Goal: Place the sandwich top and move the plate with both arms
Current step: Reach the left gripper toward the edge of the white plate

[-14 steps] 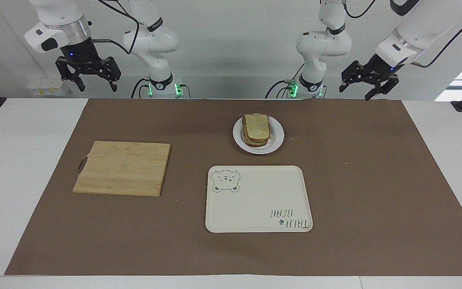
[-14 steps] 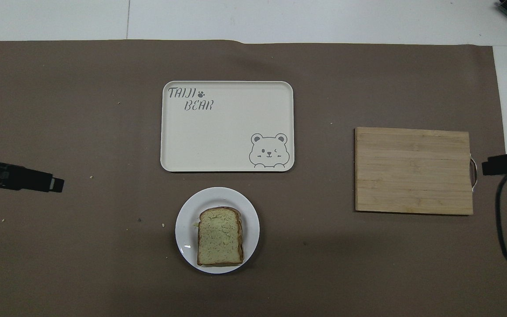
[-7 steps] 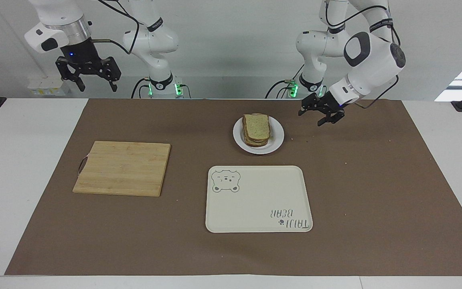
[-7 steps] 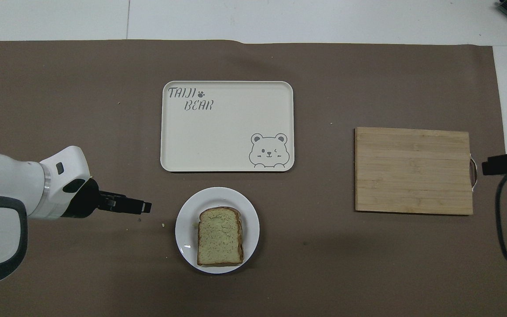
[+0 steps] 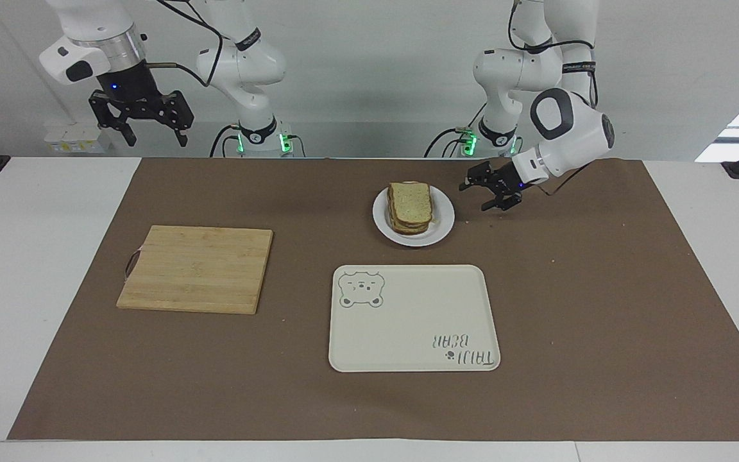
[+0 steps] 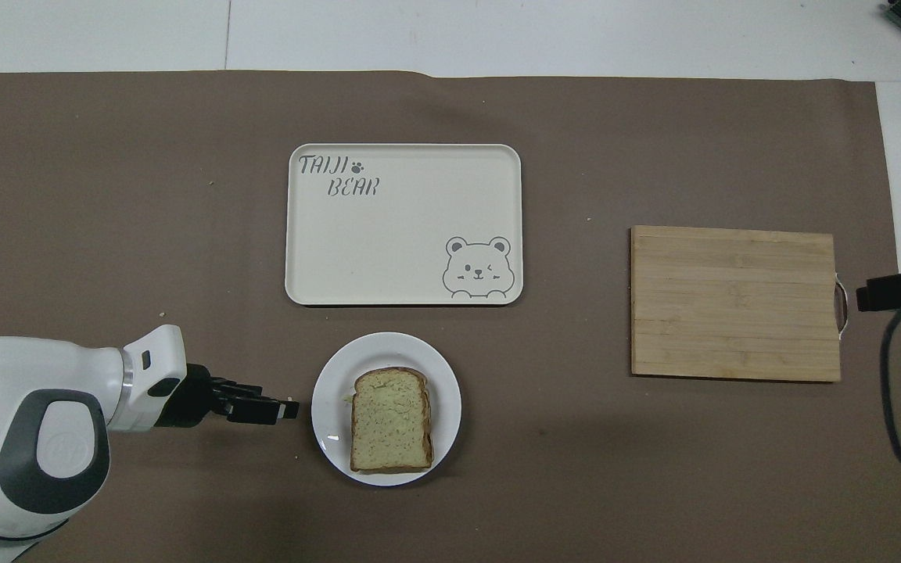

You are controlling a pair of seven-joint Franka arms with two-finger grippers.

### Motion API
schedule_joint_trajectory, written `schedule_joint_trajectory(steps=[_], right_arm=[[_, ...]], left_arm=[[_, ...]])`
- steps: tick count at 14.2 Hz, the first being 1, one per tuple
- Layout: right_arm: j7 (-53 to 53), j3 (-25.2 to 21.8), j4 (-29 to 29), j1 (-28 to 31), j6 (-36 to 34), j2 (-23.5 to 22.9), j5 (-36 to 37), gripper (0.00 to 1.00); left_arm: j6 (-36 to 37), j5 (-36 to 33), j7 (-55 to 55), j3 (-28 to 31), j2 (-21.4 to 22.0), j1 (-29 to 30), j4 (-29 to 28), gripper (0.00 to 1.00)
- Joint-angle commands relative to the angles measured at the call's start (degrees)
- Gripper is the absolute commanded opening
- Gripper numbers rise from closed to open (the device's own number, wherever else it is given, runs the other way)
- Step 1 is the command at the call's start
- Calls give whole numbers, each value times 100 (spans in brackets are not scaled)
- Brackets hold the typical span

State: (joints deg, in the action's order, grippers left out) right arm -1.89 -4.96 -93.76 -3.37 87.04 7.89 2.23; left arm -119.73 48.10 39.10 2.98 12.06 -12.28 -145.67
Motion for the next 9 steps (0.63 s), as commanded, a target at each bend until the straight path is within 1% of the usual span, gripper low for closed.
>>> schedule_joint_trajectory(steps=[1, 2, 3, 4, 5, 6, 7, 9], right_arm=[[-136, 4, 15, 38, -65, 55, -109, 100], [-136, 4, 15, 38, -65, 55, -109, 100], [-136, 4, 15, 38, -65, 55, -109, 100], [-136, 4, 15, 38, -65, 55, -109, 100], [-136, 4, 15, 38, -65, 55, -109, 100], [-136, 4, 15, 38, -65, 55, -109, 100], [-136, 4, 15, 38, -65, 55, -109, 100], [-136, 4, 15, 38, -65, 55, -109, 100]], left_arm=[[-95, 584, 553, 53, -185, -46, -93, 100], [-112, 830, 781, 53, -335, -46, -93, 98], [-112, 1006, 896, 45, -449, -46, -93, 94], [-130, 1121, 976, 44, -520, -72, -110, 90], [-139, 1201, 1012, 44, -582, -98, -119, 89], [-121, 1384, 1038, 44, -678, -99, -119, 85], [-43, 1578, 1212, 44, -896, -64, -102, 80], [107, 2078, 1870, 44, -1380, -37, -102, 78]])
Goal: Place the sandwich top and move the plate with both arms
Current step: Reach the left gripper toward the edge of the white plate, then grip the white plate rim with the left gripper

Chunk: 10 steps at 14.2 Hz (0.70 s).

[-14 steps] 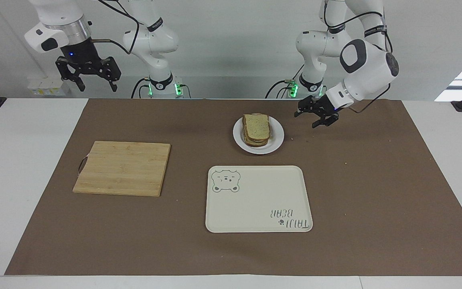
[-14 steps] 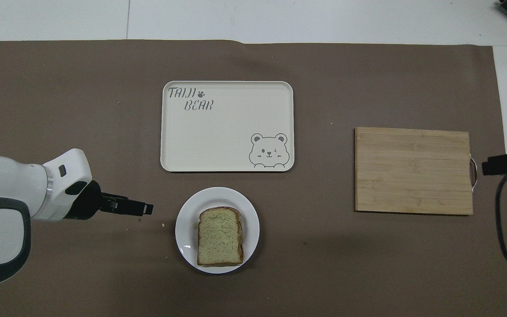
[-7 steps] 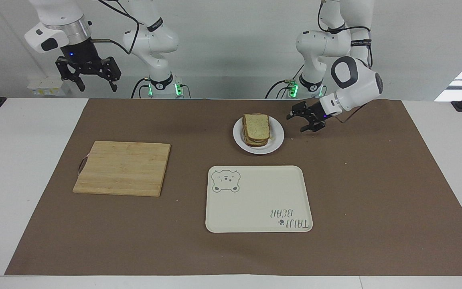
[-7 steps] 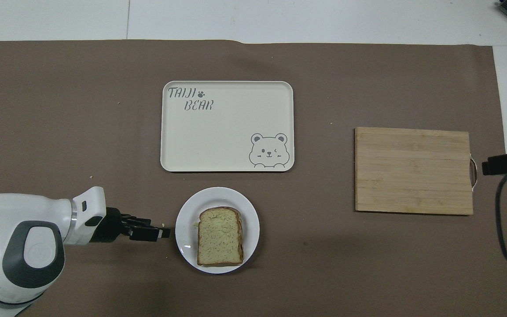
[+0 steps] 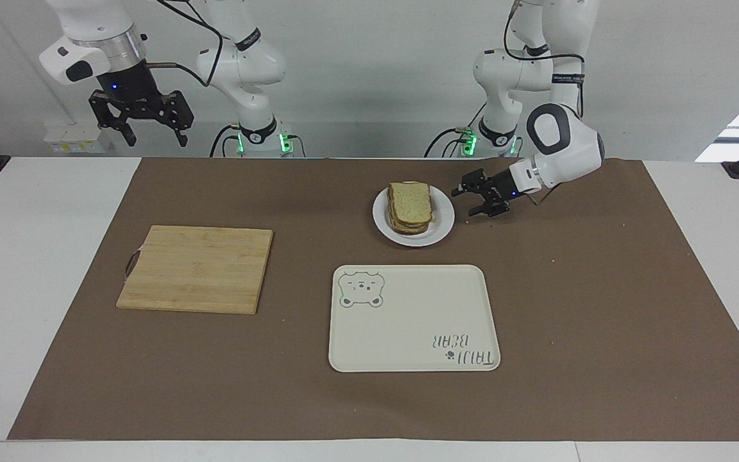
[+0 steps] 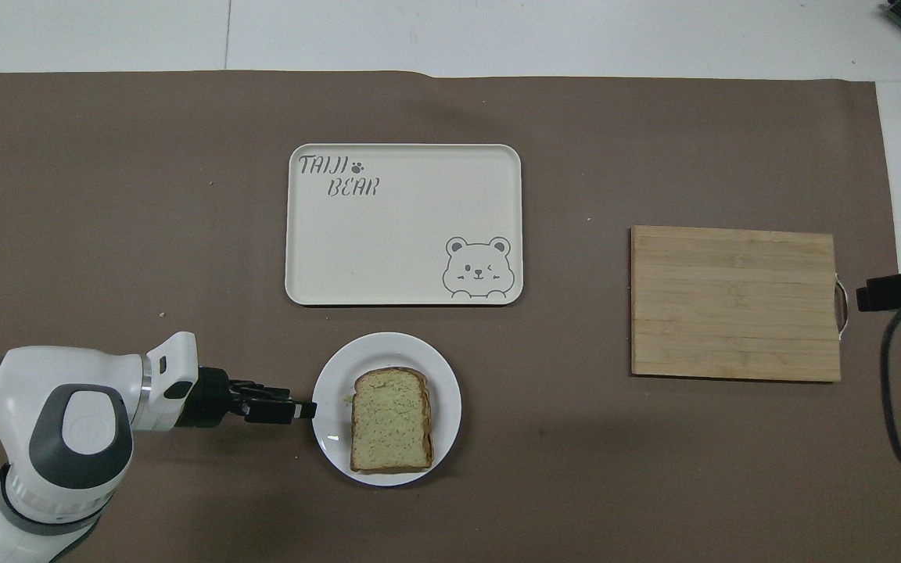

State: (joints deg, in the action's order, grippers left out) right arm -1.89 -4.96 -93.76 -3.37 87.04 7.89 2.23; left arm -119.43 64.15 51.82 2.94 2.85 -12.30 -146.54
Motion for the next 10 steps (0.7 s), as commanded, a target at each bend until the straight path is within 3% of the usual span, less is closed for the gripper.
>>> schedule_joint_trajectory(steps=[1, 6, 10], right_arm=[[-136, 4, 15, 38, -65, 46, -109, 100], [-136, 4, 15, 38, -74, 55, -109, 100], [-136, 4, 15, 38, -74, 55, -109, 100]], left_arm=[[95, 632, 758, 49, -600, -36, -24, 76], [824, 678, 847, 57, -540, 359, -68, 65], [825, 678, 847, 49, -469, 351, -182, 59]])
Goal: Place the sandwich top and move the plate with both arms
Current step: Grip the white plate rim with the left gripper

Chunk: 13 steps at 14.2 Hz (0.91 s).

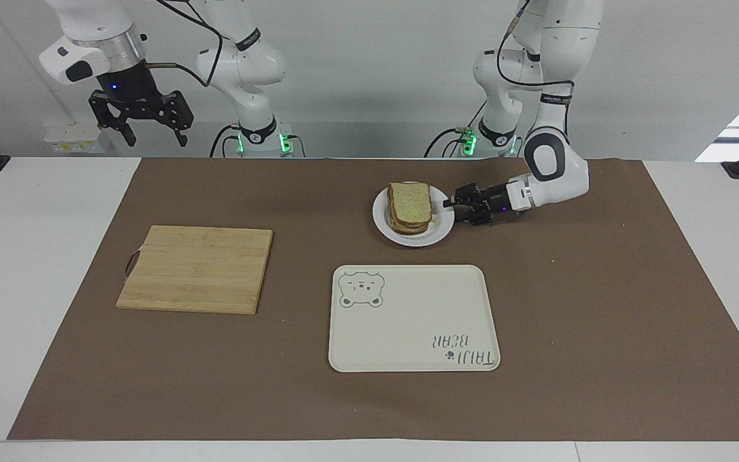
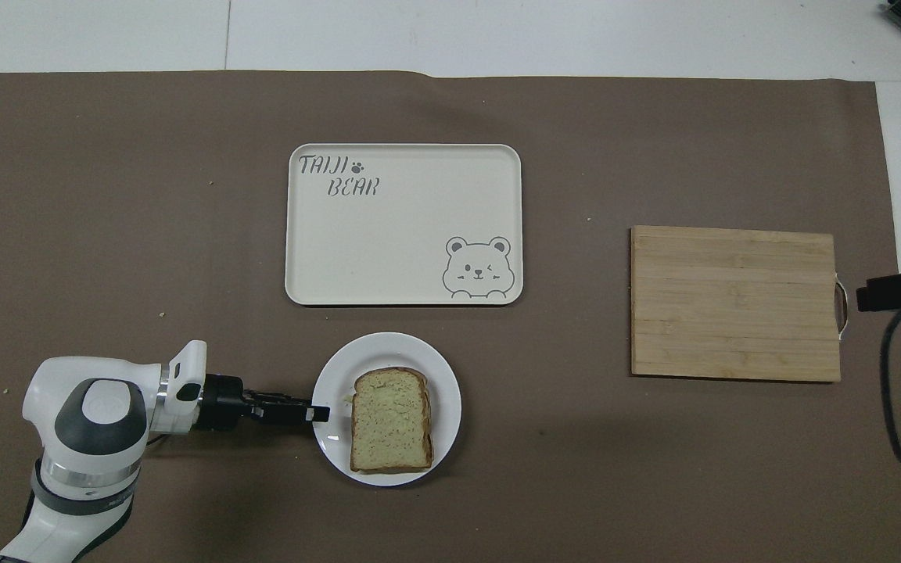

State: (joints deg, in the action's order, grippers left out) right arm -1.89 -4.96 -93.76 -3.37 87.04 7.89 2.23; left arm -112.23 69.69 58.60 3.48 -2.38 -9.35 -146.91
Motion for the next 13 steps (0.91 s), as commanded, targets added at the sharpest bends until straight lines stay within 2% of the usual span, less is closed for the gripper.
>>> schedule_joint_trajectory(steps=[1, 9, 10, 13], right_arm=[[-136, 4, 15, 38, -65, 55, -109, 100], [-136, 4, 15, 38, -65, 55, -109, 100], [-136, 4, 15, 38, -65, 55, -109, 100], [-136, 4, 15, 38, -65, 46, -109, 100]], left_arm=[[87, 141, 170, -5, 88, 47, -197, 59], [-53, 563, 179, -14, 62, -269, -303, 50], [-80, 563, 179, -5, 71, -278, -338, 46], [-107, 563, 161, 3, 71, -252, -382, 17]])
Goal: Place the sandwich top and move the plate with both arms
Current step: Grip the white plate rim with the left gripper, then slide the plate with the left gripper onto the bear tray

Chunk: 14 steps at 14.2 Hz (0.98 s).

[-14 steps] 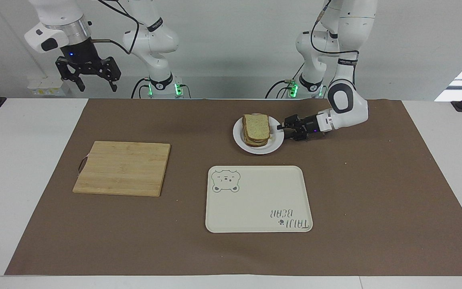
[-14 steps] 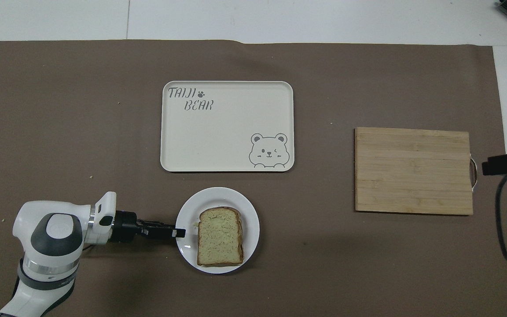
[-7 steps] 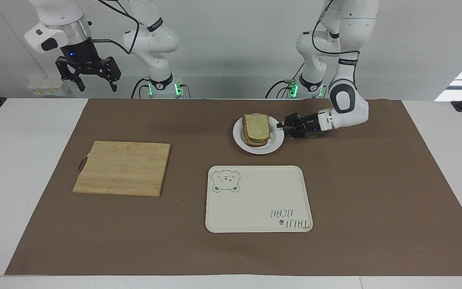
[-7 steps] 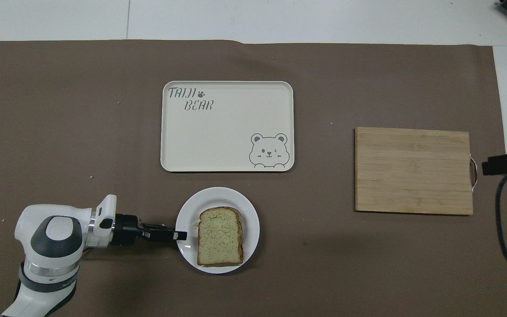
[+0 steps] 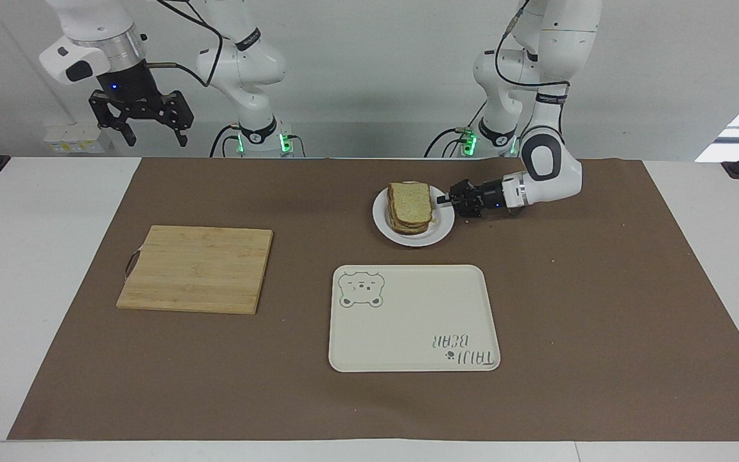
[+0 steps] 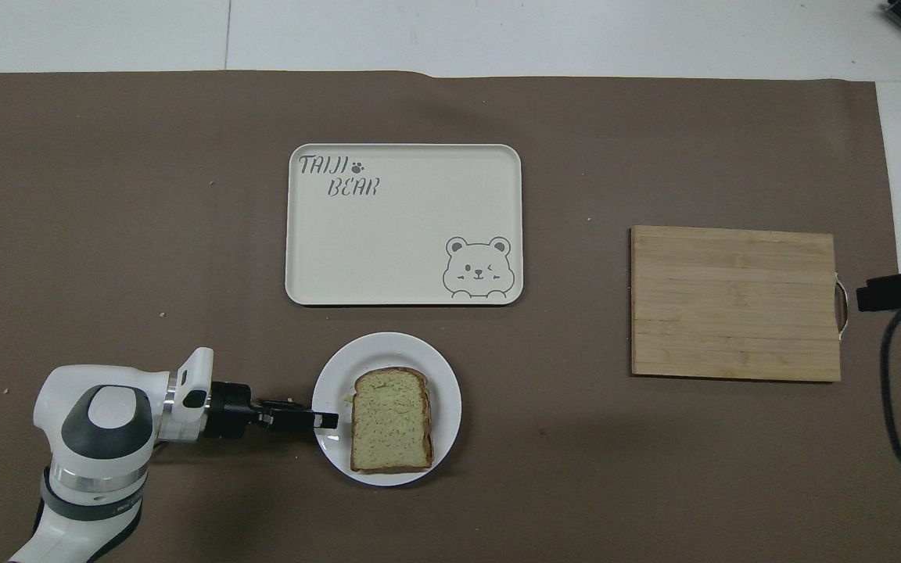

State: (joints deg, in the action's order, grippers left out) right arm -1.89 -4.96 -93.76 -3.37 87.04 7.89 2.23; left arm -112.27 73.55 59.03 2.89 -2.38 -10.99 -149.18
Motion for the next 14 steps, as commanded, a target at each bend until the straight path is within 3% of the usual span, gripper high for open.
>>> schedule_joint_trajectory(steps=[1, 2, 7, 14], right_arm=[[-136, 4, 15, 38, -74, 55, -109, 100], [-136, 4, 15, 38, -74, 55, -109, 100], [-136, 4, 15, 38, -65, 55, -109, 100], [-136, 4, 15, 38, -65, 55, -117, 100]], left_arm=[[-102, 178, 109, 53, 71, -61, -164, 11], [-93, 178, 109, 62, 62, -35, -155, 0], [12, 178, 30, 62, 27, 71, -76, 0], [837, 151, -593, 89, -411, 589, 906, 0]])
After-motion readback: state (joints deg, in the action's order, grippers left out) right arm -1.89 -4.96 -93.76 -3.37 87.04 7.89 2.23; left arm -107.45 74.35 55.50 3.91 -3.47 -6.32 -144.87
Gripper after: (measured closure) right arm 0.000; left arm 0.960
